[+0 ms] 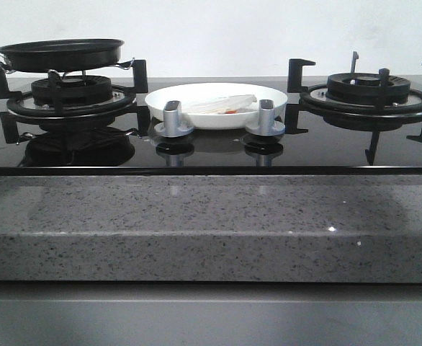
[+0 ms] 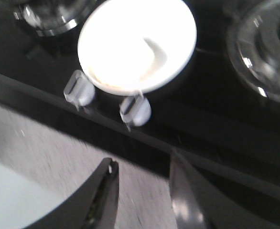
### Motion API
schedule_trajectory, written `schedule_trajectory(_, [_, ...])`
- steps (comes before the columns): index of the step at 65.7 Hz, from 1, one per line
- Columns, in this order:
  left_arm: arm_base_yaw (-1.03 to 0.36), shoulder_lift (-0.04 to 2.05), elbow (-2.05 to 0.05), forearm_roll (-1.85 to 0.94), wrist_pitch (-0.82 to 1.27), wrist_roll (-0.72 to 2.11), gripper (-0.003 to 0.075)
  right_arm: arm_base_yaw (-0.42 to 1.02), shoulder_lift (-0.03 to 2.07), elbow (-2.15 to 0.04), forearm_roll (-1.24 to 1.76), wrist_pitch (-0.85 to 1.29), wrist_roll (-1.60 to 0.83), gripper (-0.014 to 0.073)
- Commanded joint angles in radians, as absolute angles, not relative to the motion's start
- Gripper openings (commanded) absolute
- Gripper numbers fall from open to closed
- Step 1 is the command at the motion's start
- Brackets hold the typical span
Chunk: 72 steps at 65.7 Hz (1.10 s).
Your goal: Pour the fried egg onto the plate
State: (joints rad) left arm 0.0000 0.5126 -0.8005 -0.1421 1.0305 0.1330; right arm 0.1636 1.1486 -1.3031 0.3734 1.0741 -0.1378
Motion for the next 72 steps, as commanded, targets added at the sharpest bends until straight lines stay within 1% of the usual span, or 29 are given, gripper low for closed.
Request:
schedule_trajectory(1, [-0.008, 0.518, -0.826, -0.154, 0.961, 0.133, 0.0494, 0.159, 1.020, -1.225, 0.340, 1.008, -0.154, 0.0300])
schedule_trajectory(14, [-0.008, 0.518, -0.826, -0.154, 0.961, 0.133, 0.0494, 0.159, 0.801, -1.019, 0.302, 1.006, -0.154, 0.0300])
schedule_trajectory(23, [-0.008, 0.518, -0.826, -0.154, 0.961, 0.133, 0.0494, 0.159, 0.658, -0.914, 0.302, 1.006, -0.154, 0.0300])
schedule_trajectory(38, [-0.008, 0.518, -0.826, -0.170, 0.961, 0.133, 0.0493, 0.159, 0.476, -0.813, 0.302, 1.009, -0.154, 0.0300])
schedule_trajectory(45, [-0.008, 0.518, -0.826, -0.170, 0.961, 0.133, 0.0492, 0.159, 0.432, -0.798, 0.302, 1.009, -0.154, 0.0300])
schedule_trajectory(49, [-0.008, 0.518, -0.826, -0.170, 0.961, 0.133, 0.0482, 0.159, 0.421, -0.793, 0.302, 1.009, -0.154, 0.0283])
schedule_trajectory(53, [-0.008, 0.518, -0.826, -0.170, 0.961, 0.133, 0.0445, 0.159, 0.418, -0.792, 0.302, 1.010, -0.154, 0.0248])
schedule_trajectory(56, [-0.008, 0.518, -0.826, -0.170, 0.961, 0.133, 0.0407, 0.159, 0.418, -0.791, 0.302, 1.011, -0.154, 0.0202])
schedule_trajectory(65, [-0.008, 0.518, -0.826, -0.174, 0.961, 0.133, 0.0247, 0.159, 0.418, -0.788, 0.302, 1.013, -0.154, 0.0039])
schedule_trajectory(66, [-0.008, 0.518, -0.826, -0.174, 0.961, 0.133, 0.0221, 0.159, 0.418, -0.787, 0.302, 1.013, -0.154, 0.0022])
schedule_trajectory(72, [-0.008, 0.518, -0.826, -0.184, 0.961, 0.133, 0.0121, 0.159, 0.418, -0.787, 0.302, 1.016, -0.154, -0.0069])
